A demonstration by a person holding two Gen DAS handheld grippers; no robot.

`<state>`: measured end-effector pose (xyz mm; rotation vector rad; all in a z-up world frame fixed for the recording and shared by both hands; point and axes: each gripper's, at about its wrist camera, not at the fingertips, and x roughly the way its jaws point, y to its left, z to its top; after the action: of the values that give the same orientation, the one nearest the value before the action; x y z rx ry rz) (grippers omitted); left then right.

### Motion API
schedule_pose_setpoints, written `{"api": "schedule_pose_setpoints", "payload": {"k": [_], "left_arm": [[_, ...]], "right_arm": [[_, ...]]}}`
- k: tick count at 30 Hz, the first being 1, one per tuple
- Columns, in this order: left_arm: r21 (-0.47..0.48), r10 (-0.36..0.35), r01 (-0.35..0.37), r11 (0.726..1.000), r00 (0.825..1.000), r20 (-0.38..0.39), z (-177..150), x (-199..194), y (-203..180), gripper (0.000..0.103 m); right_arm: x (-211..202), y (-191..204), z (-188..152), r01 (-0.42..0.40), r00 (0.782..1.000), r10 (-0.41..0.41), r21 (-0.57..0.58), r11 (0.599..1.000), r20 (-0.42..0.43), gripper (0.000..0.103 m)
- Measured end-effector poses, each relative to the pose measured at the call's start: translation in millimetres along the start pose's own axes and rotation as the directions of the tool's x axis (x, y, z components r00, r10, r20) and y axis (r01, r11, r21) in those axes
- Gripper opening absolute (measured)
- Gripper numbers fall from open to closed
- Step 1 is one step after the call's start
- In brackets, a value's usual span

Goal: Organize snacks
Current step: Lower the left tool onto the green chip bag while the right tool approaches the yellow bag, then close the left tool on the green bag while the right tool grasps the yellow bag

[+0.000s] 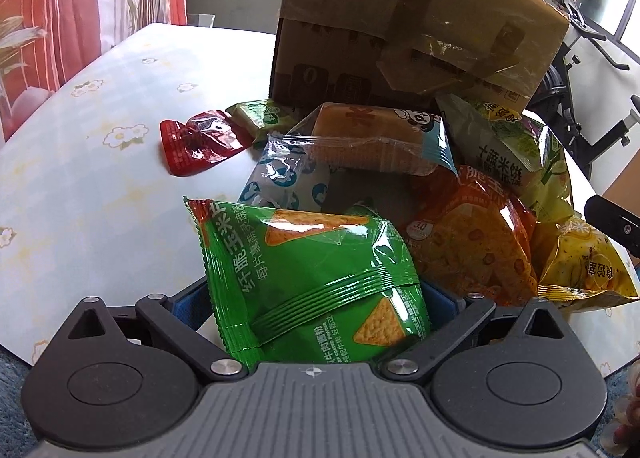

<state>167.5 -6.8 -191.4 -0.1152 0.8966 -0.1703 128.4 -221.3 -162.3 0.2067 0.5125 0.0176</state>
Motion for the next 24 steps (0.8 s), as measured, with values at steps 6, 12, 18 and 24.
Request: {"api": "schedule_pose_setpoints", "payload": {"k": [6, 12, 18, 24], "left_arm": [[0.004, 0.002, -0.002, 1.0, 1.0, -0.008, 0, -1, 1, 0.102], [0.036, 0.009, -0.01, 0.999, 1.0, 0.02, -1, -8, -1, 0.092], [0.039, -0.009, 0.003, 0.999, 0.99, 0.142, 2, -31, 0, 0.09], [0.042, 0.004, -0.01, 0.999, 0.987, 0.159, 4, -35, -3, 0.09]], "right_arm": [[2, 0, -1, 0.0, 1.0, 0.0, 0.004, 1.0, -0.015, 0.103], [2, -2, -1, 0.009, 1.0, -0.009, 0.015, 1.0, -0.017, 0.103], [1, -5, -1, 0.031, 0.999, -0.03, 0.033, 0.999, -0.026, 0.103], [7, -13, -4, 0.07, 0.996, -0.066, 0.074, 0.995, -0.059, 0.102]]}}
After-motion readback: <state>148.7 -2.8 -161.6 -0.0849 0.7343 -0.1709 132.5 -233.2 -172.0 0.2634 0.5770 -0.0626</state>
